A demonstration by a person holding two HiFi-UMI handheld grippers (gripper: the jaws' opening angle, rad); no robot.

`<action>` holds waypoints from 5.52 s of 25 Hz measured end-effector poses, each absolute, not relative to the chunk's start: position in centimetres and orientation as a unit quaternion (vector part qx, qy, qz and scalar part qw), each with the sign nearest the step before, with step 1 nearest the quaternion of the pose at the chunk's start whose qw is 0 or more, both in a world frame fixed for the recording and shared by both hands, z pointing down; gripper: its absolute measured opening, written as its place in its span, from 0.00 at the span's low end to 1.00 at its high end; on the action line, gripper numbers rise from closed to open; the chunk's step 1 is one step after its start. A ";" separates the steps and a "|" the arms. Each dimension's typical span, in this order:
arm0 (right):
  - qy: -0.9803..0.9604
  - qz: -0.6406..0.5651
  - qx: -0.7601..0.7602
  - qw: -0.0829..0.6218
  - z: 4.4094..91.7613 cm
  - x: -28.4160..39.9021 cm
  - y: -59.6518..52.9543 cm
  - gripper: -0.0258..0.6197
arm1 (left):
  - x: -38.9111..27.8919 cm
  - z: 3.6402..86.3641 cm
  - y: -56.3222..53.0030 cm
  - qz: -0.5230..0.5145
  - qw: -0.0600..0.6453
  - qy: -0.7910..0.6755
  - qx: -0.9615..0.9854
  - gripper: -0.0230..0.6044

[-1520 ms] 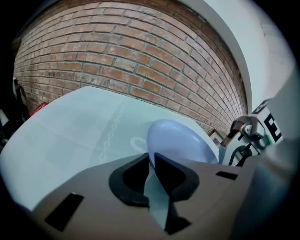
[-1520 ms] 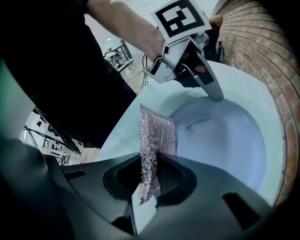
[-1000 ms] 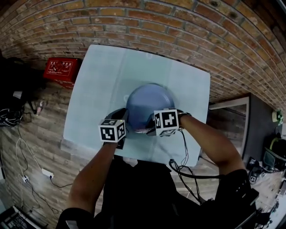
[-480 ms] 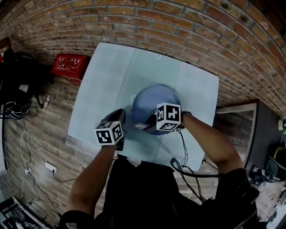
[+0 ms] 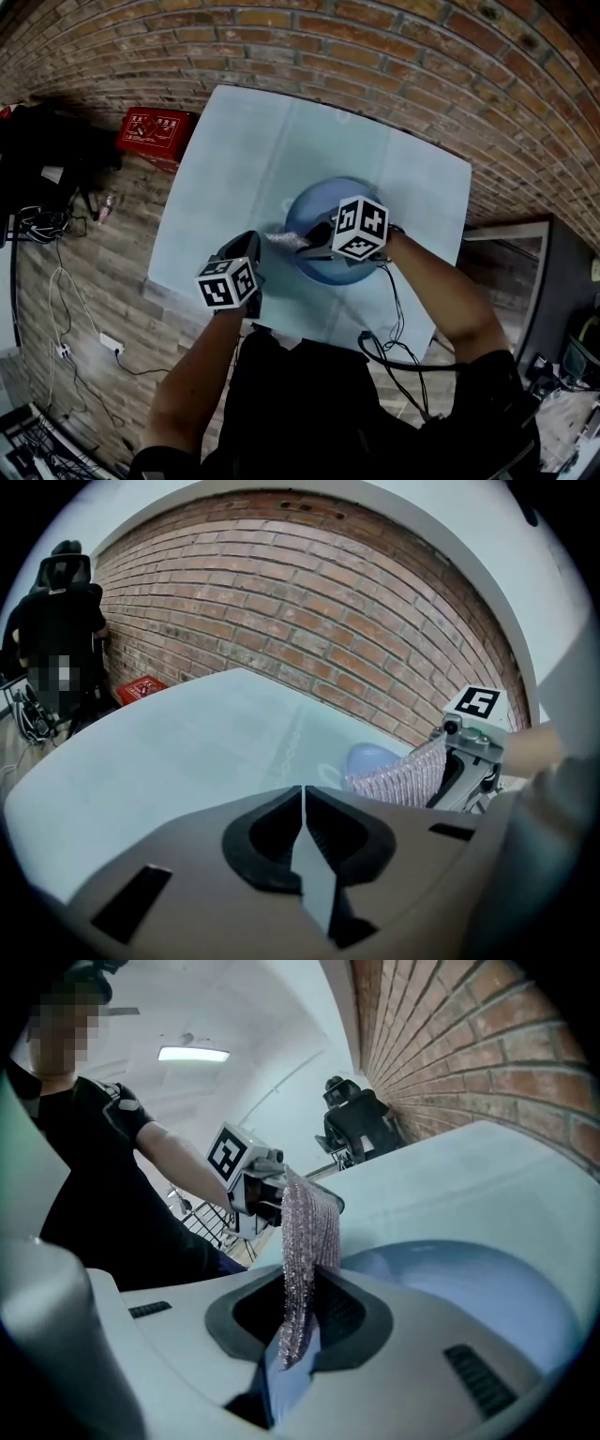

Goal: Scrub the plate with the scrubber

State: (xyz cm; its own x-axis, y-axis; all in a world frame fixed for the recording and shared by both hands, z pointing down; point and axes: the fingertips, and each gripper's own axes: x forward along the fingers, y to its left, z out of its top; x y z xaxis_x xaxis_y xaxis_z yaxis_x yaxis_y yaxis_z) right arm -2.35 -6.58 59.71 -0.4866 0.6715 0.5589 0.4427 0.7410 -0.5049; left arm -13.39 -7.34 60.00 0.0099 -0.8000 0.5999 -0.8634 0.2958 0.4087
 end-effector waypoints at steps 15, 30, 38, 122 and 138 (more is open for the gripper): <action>-0.897 0.144 -0.217 0.358 60.0 -4.5 -13.2 0.15 | -7.8 60.6 -9.2 0.066 0.390 -0.639 0.660 0.08; -0.932 0.092 -0.043 0.348 60.9 -3.7 -19.9 0.15 | -7.6 60.8 -9.7 0.092 0.369 -0.635 0.672 0.09; -0.941 0.090 0.048 0.324 60.3 -2.2 -21.8 0.15 | -7.8 60.9 -9.8 0.097 0.368 -0.625 0.681 0.13; -0.737 -0.157 -0.036 0.656 65.1 -0.5 -10.4 0.15 | -7.3 61.1 -13.8 0.131 0.339 -0.491 0.792 0.13; -0.751 -0.166 -0.054 0.636 64.8 1.2 -7.1 0.15 | -7.4 61.2 -13.7 0.140 0.335 -0.509 0.780 0.12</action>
